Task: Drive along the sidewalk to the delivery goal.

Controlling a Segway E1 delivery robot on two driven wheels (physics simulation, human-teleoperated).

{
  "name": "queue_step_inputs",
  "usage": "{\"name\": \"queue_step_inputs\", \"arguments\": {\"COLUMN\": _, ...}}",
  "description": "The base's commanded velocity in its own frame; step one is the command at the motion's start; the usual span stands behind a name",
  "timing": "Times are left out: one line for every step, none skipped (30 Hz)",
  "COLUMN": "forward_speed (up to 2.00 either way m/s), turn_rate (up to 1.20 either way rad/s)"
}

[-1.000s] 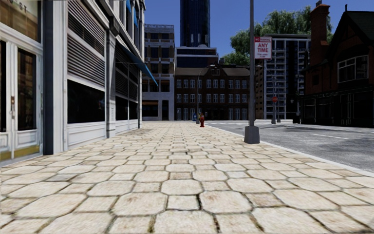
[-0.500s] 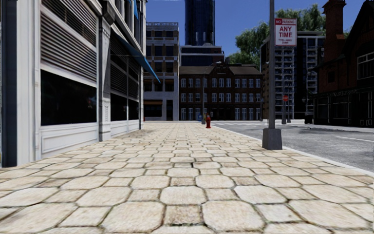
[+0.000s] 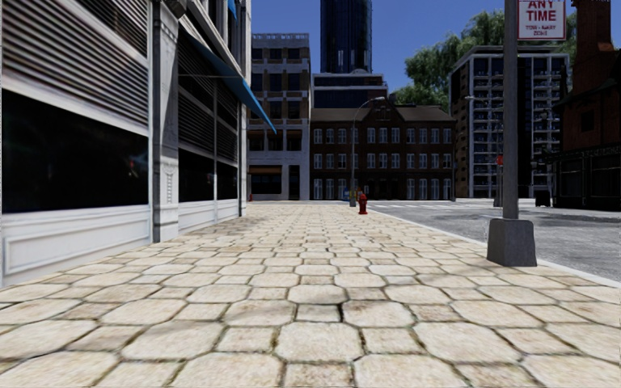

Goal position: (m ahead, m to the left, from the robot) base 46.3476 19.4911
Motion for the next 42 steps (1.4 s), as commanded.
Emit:
{"name": "queue_step_inputs", "arguments": {"forward_speed": 2.0, "turn_rate": 0.25}}
{"name": "queue_step_inputs", "arguments": {"forward_speed": 2.0, "turn_rate": 0.25}}
{"name": "queue_step_inputs", "arguments": {"forward_speed": 2.0, "turn_rate": 0.25}}
{"name": "queue_step_inputs", "arguments": {"forward_speed": 2.0, "turn_rate": 0.25}}
{"name": "queue_step_inputs", "arguments": {"forward_speed": 2.0, "turn_rate": 0.25}}
{"name": "queue_step_inputs", "arguments": {"forward_speed": 2.0, "turn_rate": 0.25}}
{"name": "queue_step_inputs", "arguments": {"forward_speed": 2.0, "turn_rate": 0.25}}
{"name": "queue_step_inputs", "arguments": {"forward_speed": 2.0, "turn_rate": 0.25}}
{"name": "queue_step_inputs", "arguments": {"forward_speed": 2.0, "turn_rate": 0.25}}
{"name": "queue_step_inputs", "arguments": {"forward_speed": 2.0, "turn_rate": 0.25}}
{"name": "queue_step_inputs", "arguments": {"forward_speed": 2.0, "turn_rate": 0.25}}
{"name": "queue_step_inputs", "arguments": {"forward_speed": 2.0, "turn_rate": 0.25}}
{"name": "queue_step_inputs", "arguments": {"forward_speed": 2.0, "turn_rate": 0.25}}
{"name": "queue_step_inputs", "arguments": {"forward_speed": 2.0, "turn_rate": 0.25}}
{"name": "queue_step_inputs", "arguments": {"forward_speed": 2.0, "turn_rate": 0.24}}
{"name": "queue_step_inputs", "arguments": {"forward_speed": 2.0, "turn_rate": 0.24}}
{"name": "queue_step_inputs", "arguments": {"forward_speed": 2.0, "turn_rate": 0.15}}
{"name": "queue_step_inputs", "arguments": {"forward_speed": 2.0, "turn_rate": 0.0}}
{"name": "queue_step_inputs", "arguments": {"forward_speed": 2.0, "turn_rate": 0.0}}
{"name": "queue_step_inputs", "arguments": {"forward_speed": 2.0, "turn_rate": 0.0}}
{"name": "queue_step_inputs", "arguments": {"forward_speed": 2.0, "turn_rate": 0.0}}
{"name": "queue_step_inputs", "arguments": {"forward_speed": 2.0, "turn_rate": 0.0}}
{"name": "queue_step_inputs", "arguments": {"forward_speed": 2.0, "turn_rate": 0.0}}
{"name": "queue_step_inputs", "arguments": {"forward_speed": 2.0, "turn_rate": 0.0}}
{"name": "queue_step_inputs", "arguments": {"forward_speed": 2.0, "turn_rate": 0.0}}
{"name": "queue_step_inputs", "arguments": {"forward_speed": 2.0, "turn_rate": 0.0}}
{"name": "queue_step_inputs", "arguments": {"forward_speed": 2.0, "turn_rate": 0.0}}
{"name": "queue_step_inputs", "arguments": {"forward_speed": 2.0, "turn_rate": 0.0}}
{"name": "queue_step_inputs", "arguments": {"forward_speed": 2.0, "turn_rate": 0.0}}
{"name": "queue_step_inputs", "arguments": {"forward_speed": 2.0, "turn_rate": 0.0}}
{"name": "queue_step_inputs", "arguments": {"forward_speed": 2.0, "turn_rate": 0.0}}
{"name": "queue_step_inputs", "arguments": {"forward_speed": 2.0, "turn_rate": 0.0}}
{"name": "queue_step_inputs", "arguments": {"forward_speed": 2.0, "turn_rate": 0.0}}
{"name": "queue_step_inputs", "arguments": {"forward_speed": 2.0, "turn_rate": 0.0}}
{"name": "queue_step_inputs", "arguments": {"forward_speed": 2.0, "turn_rate": 0.0}}
{"name": "queue_step_inputs", "arguments": {"forward_speed": 2.0, "turn_rate": 0.0}}
{"name": "queue_step_inputs", "arguments": {"forward_speed": 2.0, "turn_rate": 0.0}}
{"name": "queue_step_inputs", "arguments": {"forward_speed": 2.0, "turn_rate": 0.0}}
{"name": "queue_step_inputs", "arguments": {"forward_speed": 2.0, "turn_rate": 0.0}}
{"name": "queue_step_inputs", "arguments": {"forward_speed": 2.0, "turn_rate": 0.0}}
{"name": "queue_step_inputs", "arguments": {"forward_speed": 2.0, "turn_rate": 0.0}}
{"name": "queue_step_inputs", "arguments": {"forward_speed": 2.0, "turn_rate": 0.0}}
